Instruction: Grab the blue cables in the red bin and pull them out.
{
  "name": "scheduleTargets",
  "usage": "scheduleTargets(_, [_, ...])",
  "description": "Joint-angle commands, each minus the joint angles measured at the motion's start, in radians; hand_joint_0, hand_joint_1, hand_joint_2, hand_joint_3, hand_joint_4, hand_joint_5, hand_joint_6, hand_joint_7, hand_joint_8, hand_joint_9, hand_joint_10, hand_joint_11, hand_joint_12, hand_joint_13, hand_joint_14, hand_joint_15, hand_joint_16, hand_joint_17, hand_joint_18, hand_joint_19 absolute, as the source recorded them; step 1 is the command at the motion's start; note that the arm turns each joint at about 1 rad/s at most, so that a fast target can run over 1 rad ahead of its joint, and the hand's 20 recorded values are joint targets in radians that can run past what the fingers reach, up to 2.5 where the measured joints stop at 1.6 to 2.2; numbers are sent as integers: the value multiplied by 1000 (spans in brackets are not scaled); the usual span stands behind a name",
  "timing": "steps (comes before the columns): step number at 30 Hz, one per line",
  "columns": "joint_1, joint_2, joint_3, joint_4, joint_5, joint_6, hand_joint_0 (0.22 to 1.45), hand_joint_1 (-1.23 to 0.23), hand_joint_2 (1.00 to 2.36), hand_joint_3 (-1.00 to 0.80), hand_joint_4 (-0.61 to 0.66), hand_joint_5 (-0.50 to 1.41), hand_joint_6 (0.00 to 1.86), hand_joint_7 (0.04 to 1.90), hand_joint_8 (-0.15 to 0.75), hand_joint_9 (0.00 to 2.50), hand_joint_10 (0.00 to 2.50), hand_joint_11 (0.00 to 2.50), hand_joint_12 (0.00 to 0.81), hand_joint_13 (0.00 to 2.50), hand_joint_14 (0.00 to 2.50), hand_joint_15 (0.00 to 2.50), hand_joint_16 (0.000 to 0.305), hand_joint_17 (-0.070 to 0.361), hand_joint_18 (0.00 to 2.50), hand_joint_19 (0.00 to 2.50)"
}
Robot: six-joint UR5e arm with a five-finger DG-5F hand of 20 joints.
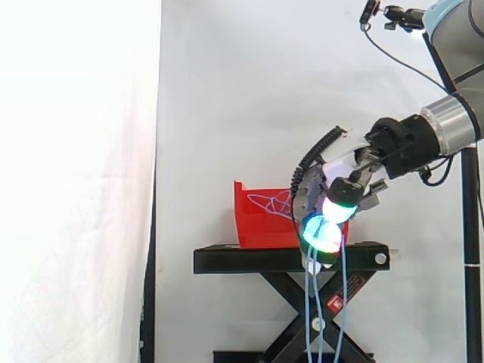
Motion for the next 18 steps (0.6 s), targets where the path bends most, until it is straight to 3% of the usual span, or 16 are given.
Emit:
scheduleTargets(1, [5, 1, 0, -23, 1, 722, 889, -829, 1000, -1000, 51, 1042, 627, 650, 219, 947, 23, 551, 289, 792, 19, 475, 38, 85, 658, 636])
scheduleTargets(9, [9, 1, -17, -39, -4, 679, 888, -828, 1000, -1000, 48, 1041, 622, 651, 220, 948, 24, 550, 290, 792, 20, 478, 38, 85, 656, 643])
scheduleTargets(13, [7, 0, -17, -33, -5, 584, 888, -829, 1000, -1000, 51, 1040, 617, 652, 221, 948, 24, 558, 287, 792, 20, 478, 38, 85, 657, 636])
scheduleTargets(14, [4, 1, -17, -33, -7, 537, 887, -829, 1000, -1000, 51, 1039, 617, 653, 221, 948, 24, 558, 288, 791, 21, 480, 38, 85, 656, 644])
scheduleTargets(17, [4, 0, -19, -33, -5, 486, 888, -829, 1000, -1000, 50, 1040, 613, 654, 221, 948, 24, 556, 291, 793, 19, 470, 38, 85, 657, 644])
scheduleTargets(18, [2, 0, -17, -36, -7, 420, 887, -830, 1000, -1000, 50, 1041, 613, 655, 220, 948, 22, 560, 290, 792, 19, 474, 38, 85, 657, 636])
